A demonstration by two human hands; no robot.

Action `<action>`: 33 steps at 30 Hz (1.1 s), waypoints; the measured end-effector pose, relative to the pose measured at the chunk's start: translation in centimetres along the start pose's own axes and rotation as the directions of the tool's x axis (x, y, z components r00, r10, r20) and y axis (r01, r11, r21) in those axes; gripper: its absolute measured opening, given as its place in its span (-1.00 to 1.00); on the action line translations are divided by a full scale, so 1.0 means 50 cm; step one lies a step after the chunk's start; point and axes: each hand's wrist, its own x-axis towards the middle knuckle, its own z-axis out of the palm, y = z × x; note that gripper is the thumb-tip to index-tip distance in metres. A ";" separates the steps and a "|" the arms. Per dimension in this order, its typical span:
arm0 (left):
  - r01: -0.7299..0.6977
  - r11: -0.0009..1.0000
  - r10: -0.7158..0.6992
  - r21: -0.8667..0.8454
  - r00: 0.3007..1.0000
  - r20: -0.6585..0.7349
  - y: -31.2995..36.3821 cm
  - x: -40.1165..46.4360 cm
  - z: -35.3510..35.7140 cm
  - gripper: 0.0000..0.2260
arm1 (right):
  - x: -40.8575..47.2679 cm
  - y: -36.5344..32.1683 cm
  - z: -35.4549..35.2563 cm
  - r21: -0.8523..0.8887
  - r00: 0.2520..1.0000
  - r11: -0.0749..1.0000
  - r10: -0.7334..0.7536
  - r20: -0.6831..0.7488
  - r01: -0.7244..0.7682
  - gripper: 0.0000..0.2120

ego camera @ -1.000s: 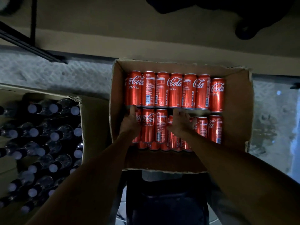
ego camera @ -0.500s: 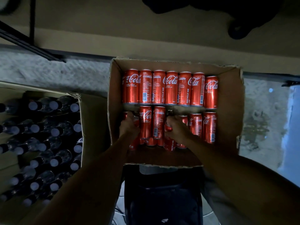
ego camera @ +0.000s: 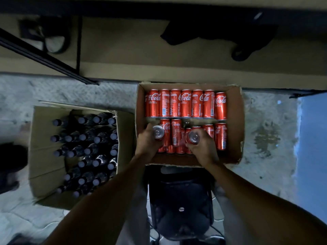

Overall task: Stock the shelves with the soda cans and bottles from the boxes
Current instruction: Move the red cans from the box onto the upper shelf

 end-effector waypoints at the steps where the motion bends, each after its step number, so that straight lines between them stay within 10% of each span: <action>1: -0.014 1.000 0.014 -0.001 1.000 -0.011 0.027 -0.020 -0.018 -0.52 | -0.012 -0.029 -0.024 0.012 0.999 0.999 -0.036 -0.033 0.037 -0.60; 16: -0.358 0.930 0.355 -0.087 0.934 -0.052 0.440 -0.287 -0.337 -0.40 | -0.161 -0.455 -0.413 0.038 0.864 0.927 -0.333 -0.377 0.374 -0.53; 24: -0.431 0.884 0.403 -0.182 0.899 -0.170 0.585 -0.386 -0.465 -0.39 | -0.234 -0.592 -0.566 0.260 0.937 0.937 -0.144 -0.318 0.232 -0.32; 33: -0.619 0.703 0.594 -0.351 0.782 -0.189 0.775 -0.499 -0.622 -0.36 | -0.308 -0.785 -0.755 0.409 0.833 0.776 -0.258 -0.489 0.480 -0.32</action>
